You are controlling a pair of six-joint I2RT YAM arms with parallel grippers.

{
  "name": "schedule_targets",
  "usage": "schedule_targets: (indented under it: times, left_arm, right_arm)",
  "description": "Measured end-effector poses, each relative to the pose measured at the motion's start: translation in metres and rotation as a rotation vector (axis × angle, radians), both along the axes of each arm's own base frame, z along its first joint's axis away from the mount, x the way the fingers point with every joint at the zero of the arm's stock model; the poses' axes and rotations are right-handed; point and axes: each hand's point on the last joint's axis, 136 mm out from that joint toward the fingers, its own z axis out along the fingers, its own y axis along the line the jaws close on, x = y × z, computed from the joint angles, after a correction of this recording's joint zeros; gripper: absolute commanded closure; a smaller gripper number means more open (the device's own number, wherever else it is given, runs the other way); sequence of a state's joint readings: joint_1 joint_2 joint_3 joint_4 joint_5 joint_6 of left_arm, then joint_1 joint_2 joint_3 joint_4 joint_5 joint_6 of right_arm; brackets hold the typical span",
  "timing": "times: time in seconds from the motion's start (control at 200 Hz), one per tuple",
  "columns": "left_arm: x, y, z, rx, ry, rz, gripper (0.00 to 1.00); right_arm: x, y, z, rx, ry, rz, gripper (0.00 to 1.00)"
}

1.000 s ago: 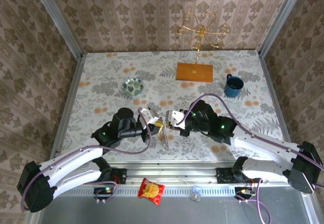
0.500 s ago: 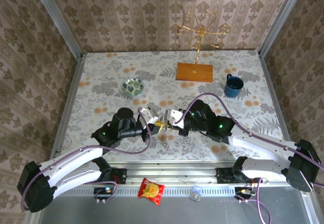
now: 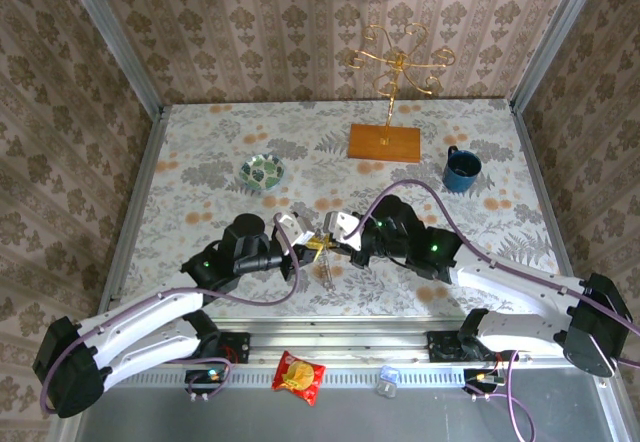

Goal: Put the keys on the keyring

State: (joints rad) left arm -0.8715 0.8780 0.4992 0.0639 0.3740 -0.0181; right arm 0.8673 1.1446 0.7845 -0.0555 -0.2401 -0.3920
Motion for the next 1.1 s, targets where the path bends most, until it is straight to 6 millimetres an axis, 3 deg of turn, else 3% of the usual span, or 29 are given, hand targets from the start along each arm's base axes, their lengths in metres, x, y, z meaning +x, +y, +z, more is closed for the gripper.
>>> schedule_targets:
  times: [0.305, 0.575, 0.825, 0.92, 1.005, 1.1]
  left_arm:
    - [0.003, -0.004, 0.006, 0.018, -0.116, 0.013, 1.00]
    - [-0.009, -0.014, 0.023, 0.002, -0.301, -0.053, 1.00]
    - [0.004, -0.007, 0.012, 0.053, -0.383, 0.027, 1.00]
    - [0.015, -0.001, 0.011, 0.071, -0.375, 0.102, 0.82]
    - [0.024, 0.005, 0.007, 0.080, -0.339, 0.163, 0.68]
    - [0.033, 0.013, -0.001, 0.096, -0.276, 0.229, 0.62]
  right_arm:
    - [0.016, -0.011, 0.000, 0.057, 0.114, -0.112, 1.00]
    - [0.038, -0.018, 0.011, 0.177, 0.254, -0.231, 1.00]
    - [0.040, -0.019, 0.014, 0.234, 0.340, -0.259, 1.00]
    - [0.052, -0.031, 0.008, 0.228, 0.357, -0.334, 1.00]
    - [0.065, -0.055, -0.004, 0.195, 0.382, -0.456, 1.00]
    - [0.068, -0.083, -0.016, 0.137, 0.405, -0.576, 1.00]
